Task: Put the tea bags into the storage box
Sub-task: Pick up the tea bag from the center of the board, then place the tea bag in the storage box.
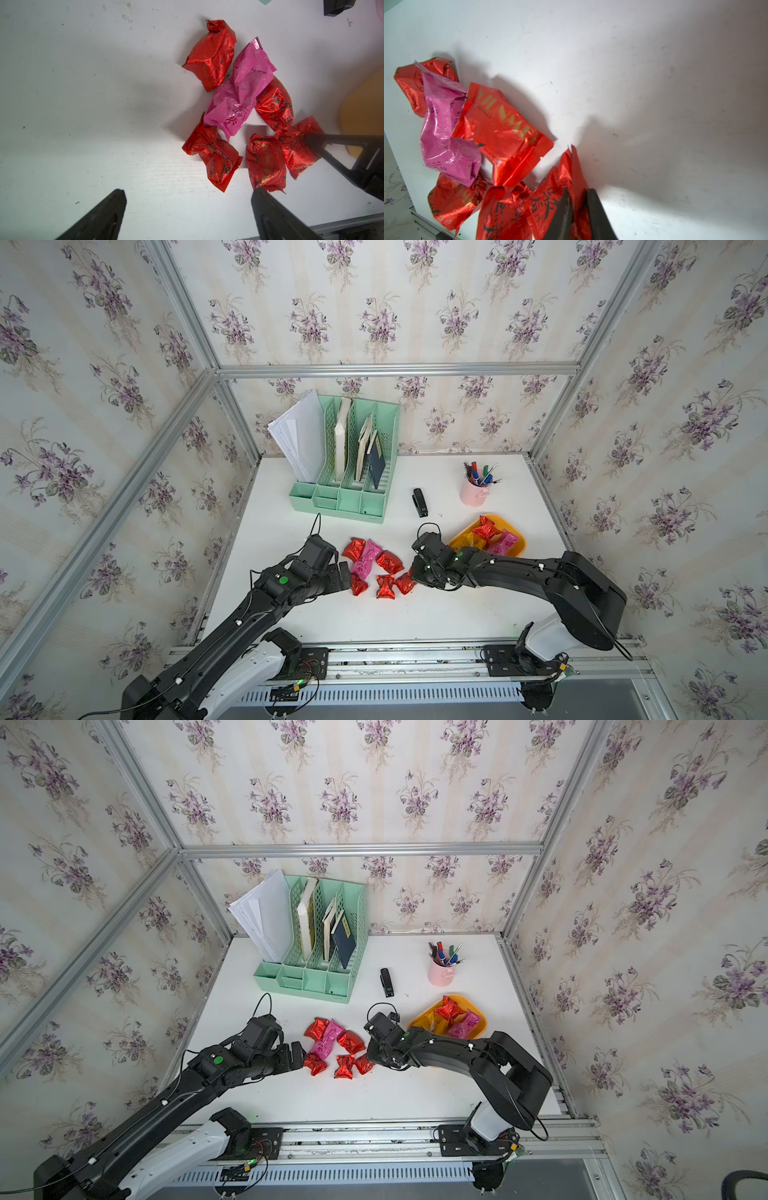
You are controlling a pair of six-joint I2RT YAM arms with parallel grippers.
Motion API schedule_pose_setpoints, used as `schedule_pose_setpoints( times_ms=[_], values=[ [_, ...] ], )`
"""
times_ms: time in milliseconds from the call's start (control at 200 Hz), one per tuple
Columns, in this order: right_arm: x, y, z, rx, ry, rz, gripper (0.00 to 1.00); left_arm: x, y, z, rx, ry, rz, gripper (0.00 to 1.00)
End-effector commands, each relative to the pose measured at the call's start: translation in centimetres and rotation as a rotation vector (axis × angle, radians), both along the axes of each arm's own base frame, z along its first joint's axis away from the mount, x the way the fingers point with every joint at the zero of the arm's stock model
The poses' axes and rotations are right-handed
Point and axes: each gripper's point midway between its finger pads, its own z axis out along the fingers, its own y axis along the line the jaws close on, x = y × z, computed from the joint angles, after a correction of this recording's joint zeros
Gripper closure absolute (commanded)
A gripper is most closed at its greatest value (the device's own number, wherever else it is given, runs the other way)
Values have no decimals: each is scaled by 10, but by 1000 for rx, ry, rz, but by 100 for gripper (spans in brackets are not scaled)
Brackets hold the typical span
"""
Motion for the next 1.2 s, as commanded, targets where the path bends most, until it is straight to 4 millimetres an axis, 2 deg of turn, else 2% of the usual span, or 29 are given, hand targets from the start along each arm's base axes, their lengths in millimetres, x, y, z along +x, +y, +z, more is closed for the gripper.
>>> schedule_pose_setpoints(
  times_ms=[0,85,215,360,480,500,625,749,849,939,1194],
  values=[
    [3,-7,8,-32,-22,24,91,1,3,-1,12,-2,15,1],
    [5,-13,20,-31,-43,27,100,2,1,-3,10,2,6,1],
    [11,-26,46,8,-61,15,100,5,-1,-5,20,7,-8,1],
    [29,-55,89,46,-118,-27,100,14,-9,-5,17,2,-27,1],
    [45,-93,120,63,-159,-88,100,27,-19,-2,20,4,-60,1],
    [55,-109,124,59,-172,-139,100,30,-21,-1,21,5,-64,1],
    [66,-166,137,12,-205,-243,100,43,-33,1,19,11,-92,1],
    [66,-216,122,-51,-156,-350,100,53,-43,2,9,18,-110,1],
    [60,-236,100,-111,-98,-374,100,57,-46,2,12,24,-116,1],
    [55,-240,80,-144,-47,-363,100,58,-46,0,16,30,-110,1],
    [48,-224,39,-79,37,-313,100,57,-40,-4,26,34,-64,1]
  ],
)
